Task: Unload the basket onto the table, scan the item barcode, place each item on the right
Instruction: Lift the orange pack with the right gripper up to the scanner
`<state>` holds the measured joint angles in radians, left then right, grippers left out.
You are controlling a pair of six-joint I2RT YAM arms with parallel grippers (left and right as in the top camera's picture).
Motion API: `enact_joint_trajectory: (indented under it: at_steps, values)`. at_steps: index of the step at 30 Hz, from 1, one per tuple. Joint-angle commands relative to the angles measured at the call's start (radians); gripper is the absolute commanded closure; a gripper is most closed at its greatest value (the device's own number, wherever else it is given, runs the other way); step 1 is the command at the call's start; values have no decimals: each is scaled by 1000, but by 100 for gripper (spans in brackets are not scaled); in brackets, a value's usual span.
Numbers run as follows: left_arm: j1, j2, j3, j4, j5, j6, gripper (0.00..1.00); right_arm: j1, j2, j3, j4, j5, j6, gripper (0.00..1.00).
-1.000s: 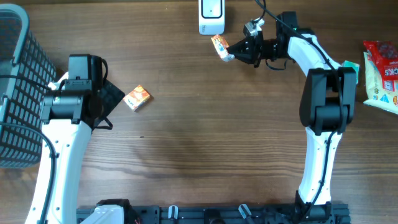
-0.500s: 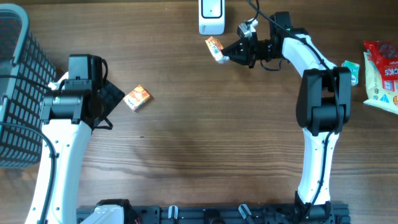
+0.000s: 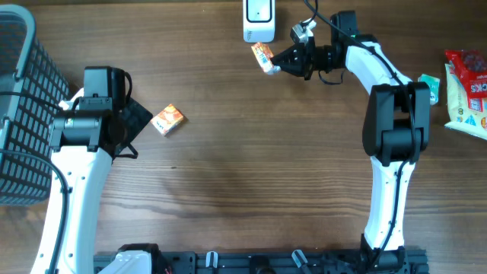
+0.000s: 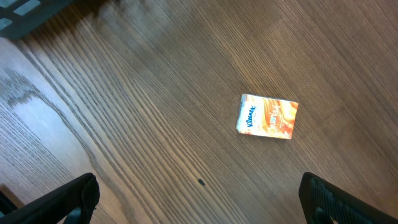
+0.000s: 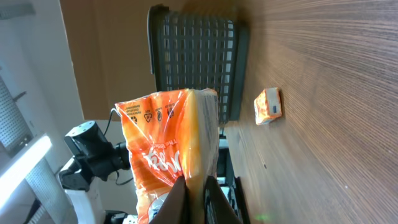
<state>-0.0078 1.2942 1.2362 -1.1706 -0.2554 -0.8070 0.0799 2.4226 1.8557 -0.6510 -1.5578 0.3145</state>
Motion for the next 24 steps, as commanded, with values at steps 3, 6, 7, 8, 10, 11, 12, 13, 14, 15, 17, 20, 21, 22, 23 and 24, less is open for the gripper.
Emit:
enact_joint_trajectory:
  at_steps: [3, 6, 7, 8, 10, 11, 12, 13, 14, 15, 17, 20, 21, 22, 23, 24]
  values:
    - [6, 4, -2, 0, 5, -13, 0, -8, -4, -5, 69, 357, 256, 96]
    - [6, 4, -2, 0, 5, -13, 0, -13, -40, -4, 134, 449, 272, 96]
    - [6, 4, -2, 0, 5, -13, 0, -13, -61, -3, 143, 484, 270, 96]
    - [6, 4, -2, 0, 5, -13, 0, -13, -87, 0, 140, 547, 267, 96]
    - [6, 4, -2, 0, 5, -13, 0, -10, -166, 0, 109, 763, 247, 95]
    - [6, 4, -2, 0, 5, -13, 0, -3, -215, 0, 84, 919, 225, 96]
    - [6, 4, -2, 0, 5, -13, 0, 8, -259, 0, 66, 1064, 201, 96]
    - [6, 4, -2, 0, 5, -13, 0, 24, -301, 0, 59, 1206, 174, 95]
    - [6, 4, -2, 0, 5, -13, 0, 44, -336, 0, 63, 1347, 137, 96]
    - [6, 4, -2, 0, 5, -13, 0, 71, -370, 0, 83, 1479, 101, 96]
    - [6, 4, -2, 0, 5, -13, 0, 134, -407, 0, 160, 1683, -10, 96]
    - [6, 4, -2, 0, 5, -13, 0, 232, -414, -1, 300, 1818, -232, 96]
    - [6, 4, -2, 0, 5, -13, 0, 266, -405, -1, 343, 1846, -307, 96]
    - [6, 4, -2, 0, 5, -13, 0, 300, -396, -1, 389, 1876, -377, 95]
    - [6, 4, -2, 0, 5, -13, 0, 329, -380, -1, 436, 1905, -447, 96]
    - [6, 4, -2, 0, 5, -13, 0, 355, -363, -1, 484, 1939, -509, 96]
